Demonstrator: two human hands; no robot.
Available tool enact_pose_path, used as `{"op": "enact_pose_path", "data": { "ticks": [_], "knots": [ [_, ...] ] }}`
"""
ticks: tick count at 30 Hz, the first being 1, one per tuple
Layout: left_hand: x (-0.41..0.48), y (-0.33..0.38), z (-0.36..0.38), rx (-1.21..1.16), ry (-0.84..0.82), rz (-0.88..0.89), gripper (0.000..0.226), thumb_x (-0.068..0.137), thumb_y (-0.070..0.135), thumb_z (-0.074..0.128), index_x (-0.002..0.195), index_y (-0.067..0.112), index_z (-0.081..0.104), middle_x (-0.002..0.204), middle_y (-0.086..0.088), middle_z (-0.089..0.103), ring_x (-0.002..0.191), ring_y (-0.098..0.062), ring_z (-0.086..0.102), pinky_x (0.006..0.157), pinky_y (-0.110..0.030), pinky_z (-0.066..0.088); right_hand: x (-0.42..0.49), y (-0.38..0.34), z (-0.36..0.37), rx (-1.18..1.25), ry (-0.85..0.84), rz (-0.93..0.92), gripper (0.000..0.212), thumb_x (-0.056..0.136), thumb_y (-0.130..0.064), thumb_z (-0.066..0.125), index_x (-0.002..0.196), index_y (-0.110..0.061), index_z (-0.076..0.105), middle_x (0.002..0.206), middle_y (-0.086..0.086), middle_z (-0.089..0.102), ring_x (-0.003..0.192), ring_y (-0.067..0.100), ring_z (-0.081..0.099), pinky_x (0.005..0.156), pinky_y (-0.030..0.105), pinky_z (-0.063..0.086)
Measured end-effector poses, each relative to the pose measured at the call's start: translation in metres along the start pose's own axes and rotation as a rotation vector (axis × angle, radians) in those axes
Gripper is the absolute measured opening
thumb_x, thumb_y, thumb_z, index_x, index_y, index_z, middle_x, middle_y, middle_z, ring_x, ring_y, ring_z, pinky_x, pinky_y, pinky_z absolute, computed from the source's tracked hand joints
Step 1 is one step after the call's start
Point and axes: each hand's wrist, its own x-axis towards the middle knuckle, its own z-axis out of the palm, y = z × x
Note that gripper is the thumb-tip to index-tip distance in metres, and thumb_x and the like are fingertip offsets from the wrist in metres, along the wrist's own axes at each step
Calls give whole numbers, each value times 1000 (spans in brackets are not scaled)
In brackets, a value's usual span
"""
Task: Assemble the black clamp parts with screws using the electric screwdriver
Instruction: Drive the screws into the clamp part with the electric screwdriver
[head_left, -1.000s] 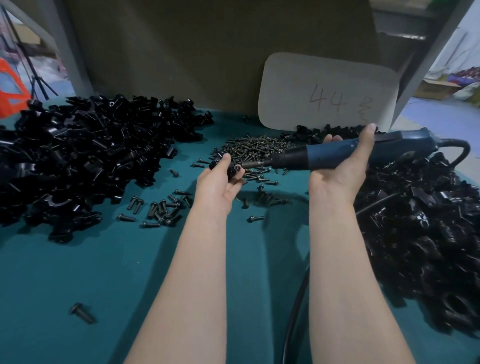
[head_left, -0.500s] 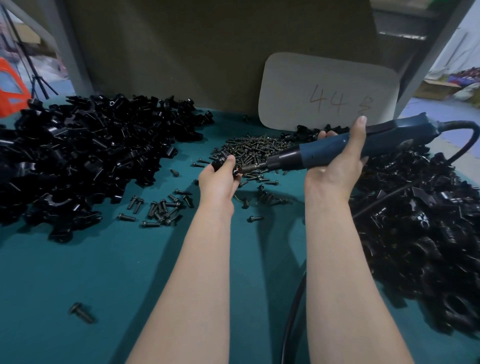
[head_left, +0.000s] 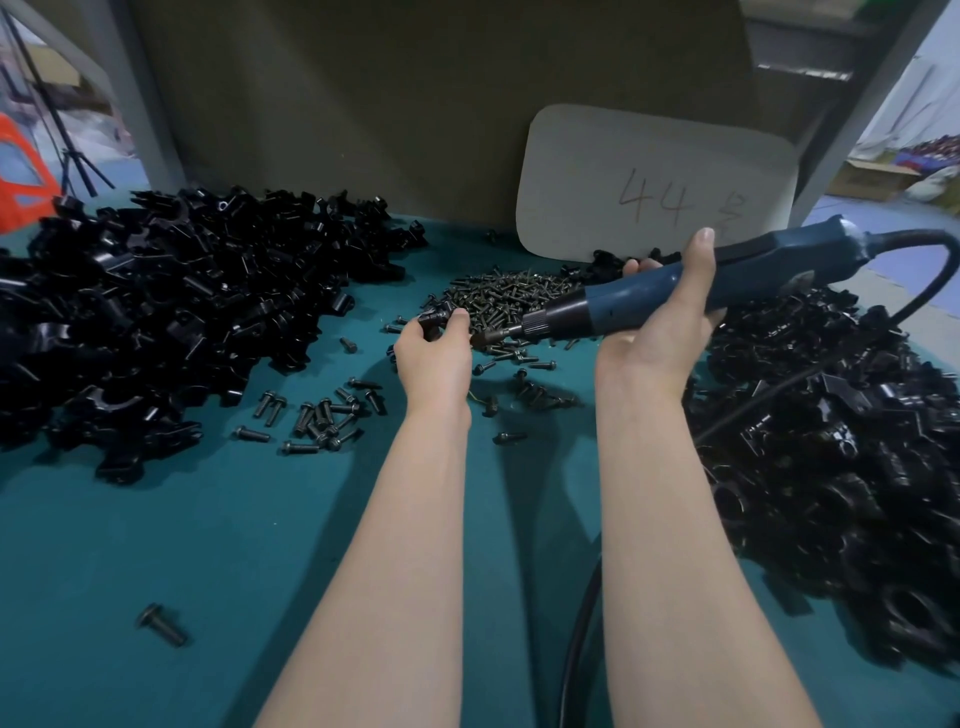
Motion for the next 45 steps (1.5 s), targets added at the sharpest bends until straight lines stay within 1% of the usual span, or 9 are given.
{"op": "enact_pose_path", "data": {
  "ticks": [2, 3, 5, 10, 15, 23, 33, 38, 45],
  "knots": [
    [1, -1, 1, 3, -13, 19, 10, 94, 21, 60, 100, 14, 61, 99, -3, 63, 98, -20, 59, 94, -30, 48, 0, 0, 0, 3, 6, -4, 57, 88, -26, 66, 136, -16, 38, 105, 7, 55, 88, 18, 58, 90, 35, 54],
    [0, 0, 1, 5, -9, 20, 8, 95, 21, 59, 89, 16, 58, 88, 0, 60, 89, -19, 58, 87, -27, 49, 0, -1, 1, 9, 6, -6, 56, 88, -26, 66, 136, -15, 38, 103, 7, 54, 87, 18, 57, 90, 35, 54],
    [1, -1, 1, 2, -5, 27, 15, 95, 21, 59, 81, 18, 54, 80, 2, 56, 82, -17, 55, 79, -24, 47, -1, -2, 1, 16, 3, -11, 55, 89, -26, 66, 136, -15, 38, 100, 7, 54, 86, 18, 57, 89, 35, 54],
    [2, -2, 1, -16, -4, 15, 15, 95, 23, 59, 82, 18, 53, 84, 1, 57, 84, -18, 57, 86, -27, 48, -4, -3, 3, -14, -19, -18, 56, 88, -26, 66, 136, -17, 39, 85, 1, 58, 76, 15, 61, 81, 29, 55],
    [2, -1, -1, -50, 0, 25, 14, 96, 20, 59, 83, 15, 53, 83, 1, 59, 79, -16, 59, 74, -19, 49, -8, -1, 8, -39, -48, -34, 55, 91, -23, 63, 138, -18, 36, 84, 1, 57, 73, 13, 61, 78, 26, 55],
    [-1, 0, -2, -71, -5, 9, 14, 96, 19, 59, 83, 16, 54, 97, -5, 61, 88, -19, 61, 70, -16, 51, -9, -1, 6, -69, -39, -36, 55, 92, -24, 62, 139, -19, 35, 80, -2, 59, 70, 9, 62, 72, 23, 52],
    [-1, 1, -2, -75, 3, 10, 15, 96, 18, 59, 83, 14, 53, 98, -6, 62, 93, -21, 64, 71, -17, 52, -9, 1, 8, -53, -59, -44, 66, 90, -23, 64, 146, -19, 28, 73, -6, 60, 74, 11, 61, 80, 26, 53],
    [1, 0, -2, -70, 5, 19, 17, 95, 17, 60, 81, 14, 52, 88, -2, 59, 85, -19, 61, 74, -20, 54, -10, 2, 8, -46, -61, -44, 65, 90, -23, 64, 145, -19, 28, 74, -5, 59, 74, 12, 61, 82, 28, 54],
    [2, -1, -2, -41, 3, 20, 16, 96, 19, 59, 82, 15, 53, 89, -3, 59, 79, -17, 59, 76, -24, 54, -12, 3, 9, -52, -66, -47, 66, 91, -23, 63, 146, -19, 27, 77, -4, 60, 77, 13, 61, 86, 30, 53]
  ]
}}
